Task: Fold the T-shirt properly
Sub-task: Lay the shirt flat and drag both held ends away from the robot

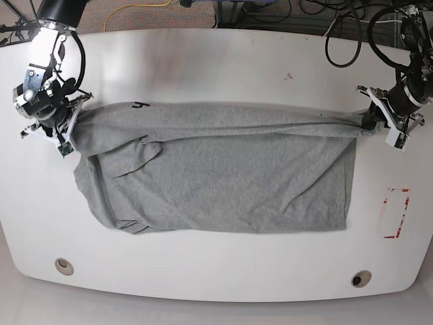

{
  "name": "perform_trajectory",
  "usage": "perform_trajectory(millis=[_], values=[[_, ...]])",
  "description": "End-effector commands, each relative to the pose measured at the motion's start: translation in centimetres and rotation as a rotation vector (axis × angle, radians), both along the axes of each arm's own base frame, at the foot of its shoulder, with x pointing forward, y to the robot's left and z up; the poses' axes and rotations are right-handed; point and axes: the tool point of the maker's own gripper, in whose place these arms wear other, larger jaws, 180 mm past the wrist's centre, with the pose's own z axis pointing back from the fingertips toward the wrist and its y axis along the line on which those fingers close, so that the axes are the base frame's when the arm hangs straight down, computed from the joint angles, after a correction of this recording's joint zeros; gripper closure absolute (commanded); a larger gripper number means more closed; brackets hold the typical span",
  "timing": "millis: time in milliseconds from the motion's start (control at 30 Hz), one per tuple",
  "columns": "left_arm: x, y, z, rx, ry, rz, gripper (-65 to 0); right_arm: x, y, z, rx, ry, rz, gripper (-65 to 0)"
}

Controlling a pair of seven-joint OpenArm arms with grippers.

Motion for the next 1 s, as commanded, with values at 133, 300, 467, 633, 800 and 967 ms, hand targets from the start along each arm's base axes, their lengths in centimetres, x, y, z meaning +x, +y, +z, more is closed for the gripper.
perform_trajectory(millis=[133, 300, 467, 633, 800, 967], values=[[0.4, 0.9, 0.4, 0.035, -0.019, 0.010, 0.0, -2.3, 0.3, -1.4, 0.001, 0.048, -0.002, 0.0], [0.6, 2.6, -0.9, 0.073, 0.014, 0.054, 0.0, -3.5, 0.6, -2.3, 0.014, 0.079, -0.006, 0.0], [0.7, 3.6, -2.5, 0.082, 0.055, 0.079, 0.0, -4.1, 0.6, -2.8, 0.016, 0.097, -0.007, 0.0], [0.8, 4.0, -3.2, 0.069, 0.054, 0.097, 0.0, -4.5, 0.6, -3.1, 0.016, 0.110, -0.006, 0.0], [1.5, 3.4, -3.7, 0.053, 0.056, 0.079, 0.0, -4.9, 0.7, -3.3, 0.017, 0.120, -0.003, 0.0], [2.4, 2.8, -4.4, 0.035, 0.071, 0.065, 0.0, -4.9, 0.7, -3.4, 0.018, 0.124, -0.003, 0.0]])
